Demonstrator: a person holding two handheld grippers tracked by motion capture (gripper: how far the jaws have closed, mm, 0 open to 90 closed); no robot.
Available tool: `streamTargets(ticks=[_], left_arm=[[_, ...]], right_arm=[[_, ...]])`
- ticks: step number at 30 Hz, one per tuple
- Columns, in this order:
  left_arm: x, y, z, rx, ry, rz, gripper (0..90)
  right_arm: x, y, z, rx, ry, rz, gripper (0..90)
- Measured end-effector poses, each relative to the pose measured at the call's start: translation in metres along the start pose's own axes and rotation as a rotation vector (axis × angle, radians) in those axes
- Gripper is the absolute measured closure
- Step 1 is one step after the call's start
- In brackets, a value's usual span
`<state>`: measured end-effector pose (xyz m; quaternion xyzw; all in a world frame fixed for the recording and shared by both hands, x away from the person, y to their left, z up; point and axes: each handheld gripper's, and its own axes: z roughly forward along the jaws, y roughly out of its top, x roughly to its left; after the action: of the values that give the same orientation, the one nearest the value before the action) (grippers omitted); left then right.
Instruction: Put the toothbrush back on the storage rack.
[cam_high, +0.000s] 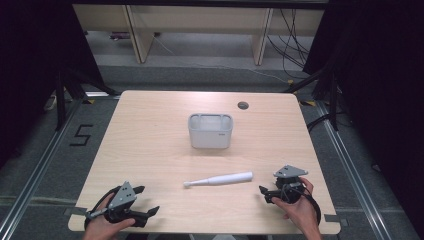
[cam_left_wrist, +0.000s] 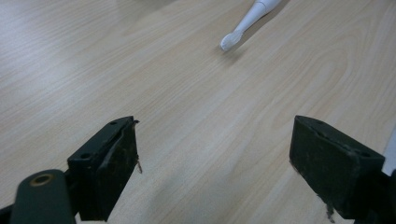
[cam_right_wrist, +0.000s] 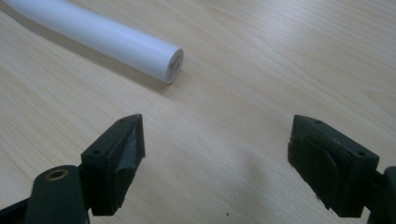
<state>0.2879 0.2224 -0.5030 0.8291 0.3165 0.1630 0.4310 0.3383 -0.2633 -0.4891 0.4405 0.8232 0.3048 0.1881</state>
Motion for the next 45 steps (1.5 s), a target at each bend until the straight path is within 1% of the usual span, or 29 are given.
streamTargets(ticks=[1,2,9,11,12,13,14,16,17,18,19,20,23,24,25,26,27,28,29,32,33,34,35,36,37,39,40,42,45], left_arm=[[0.000,0.000,0.000,0.000,0.000,0.000,14.7],[0.000,0.000,0.000,0.001,0.000,0.000,14.7],[0.000,0.000,0.000,0.002,0.002,-0.001,14.7],[0.000,0.000,0.000,0.001,0.002,0.001,14.7],[0.000,0.000,0.000,0.001,0.002,0.001,14.7],[0.000,0.000,0.000,0.001,0.002,0.001,14.7],[0.000,0.000,0.000,0.002,0.001,-0.001,14.7],[0.001,0.000,0.000,0.007,-0.001,0.003,14.7],[0.001,0.000,0.000,0.007,-0.001,0.003,14.7],[0.000,0.000,0.000,0.000,0.002,-0.002,14.7],[0.000,0.000,0.000,0.000,0.003,-0.001,14.7],[0.000,-0.001,0.000,-0.003,0.003,-0.008,14.7],[0.000,-0.001,0.000,-0.008,0.004,-0.007,14.7],[0.001,0.000,-0.001,0.008,0.003,0.009,14.7],[0.001,0.000,-0.001,0.000,0.004,0.005,14.7],[0.001,-0.001,0.000,-0.003,0.001,-0.004,14.7],[0.001,-0.001,0.000,-0.003,0.001,-0.004,14.7],[0.001,-0.001,0.000,-0.002,0.004,0.002,14.7],[0.001,-0.001,0.000,-0.002,0.004,0.002,14.7],[0.000,-0.001,0.000,-0.003,-0.001,-0.009,14.7],[0.002,-0.001,-0.001,0.014,0.006,0.015,14.7],[0.003,-0.001,-0.001,0.016,0.011,0.018,14.7],[0.003,-0.001,-0.001,0.016,0.011,0.018,14.7],[0.000,-0.002,0.000,-0.004,0.009,-0.017,14.7],[0.001,-0.002,0.000,0.003,0.009,-0.013,14.7],[0.000,-0.001,0.000,-0.004,0.008,-0.018,14.7],[0.000,-0.001,0.000,-0.004,0.008,-0.019,14.7],[0.000,-0.001,0.000,-0.004,0.008,-0.020,14.7],[0.000,-0.002,0.000,-0.005,0.009,-0.018,14.7]], right_arm=[[0.000,0.000,0.000,0.000,0.000,0.000,20.0],[-0.001,0.000,0.001,-0.007,-0.001,-0.026,20.8],[0.002,0.003,0.000,-0.005,0.012,-0.024,22.2],[0.001,0.004,0.000,-0.001,0.022,-0.036,22.4],[0.000,0.006,0.001,-0.008,0.014,-0.071,22.4],[0.000,0.006,0.001,-0.008,0.014,-0.071,22.4],[0.002,0.007,0.001,0.005,0.032,-0.047,22.4],[0.004,0.009,0.000,0.019,0.038,-0.042,22.4],[0.004,0.009,0.000,0.019,0.038,-0.042,22.4],[0.004,0.009,0.002,0.011,0.038,-0.056,22.4],[0.005,0.010,0.001,0.026,0.043,-0.054,22.4],[0.005,0.011,0.002,0.023,0.046,-0.072,22.4],[0.007,0.012,0.003,0.016,0.055,-0.067,22.5],[0.007,0.014,0.002,0.022,0.054,-0.080,22.7],[0.010,0.014,0.002,0.020,0.060,-0.060,23.0],[0.009,0.018,0.002,0.016,0.061,-0.105,23.9],[0.009,0.018,0.002,0.016,0.061,-0.105,23.9],[0.014,0.021,0.002,0.016,0.069,-0.098,25.1],[0.014,0.021,0.002,0.016,0.069,-0.098,25.1],[0.015,0.031,0.000,0.012,0.097,-0.177,27.2],[0.016,0.033,0.000,0.012,0.098,-0.189,28.4],[0.020,0.039,-0.001,0.009,0.102,-0.203,28.6],[0.020,0.039,-0.001,0.009,0.102,-0.203,28.6],[0.020,0.042,-0.001,0.018,0.113,-0.223,28.6],[0.023,0.046,0.000,0.006,0.110,-0.230,29.0],[0.025,0.053,0.001,0.023,0.129,-0.261,30.2],[0.030,0.059,0.004,0.029,0.135,-0.283,31.2],[0.032,0.062,0.005,0.041,0.134,-0.295,31.9],[0.040,0.070,0.009,0.037,0.135,-0.315,32.2]])
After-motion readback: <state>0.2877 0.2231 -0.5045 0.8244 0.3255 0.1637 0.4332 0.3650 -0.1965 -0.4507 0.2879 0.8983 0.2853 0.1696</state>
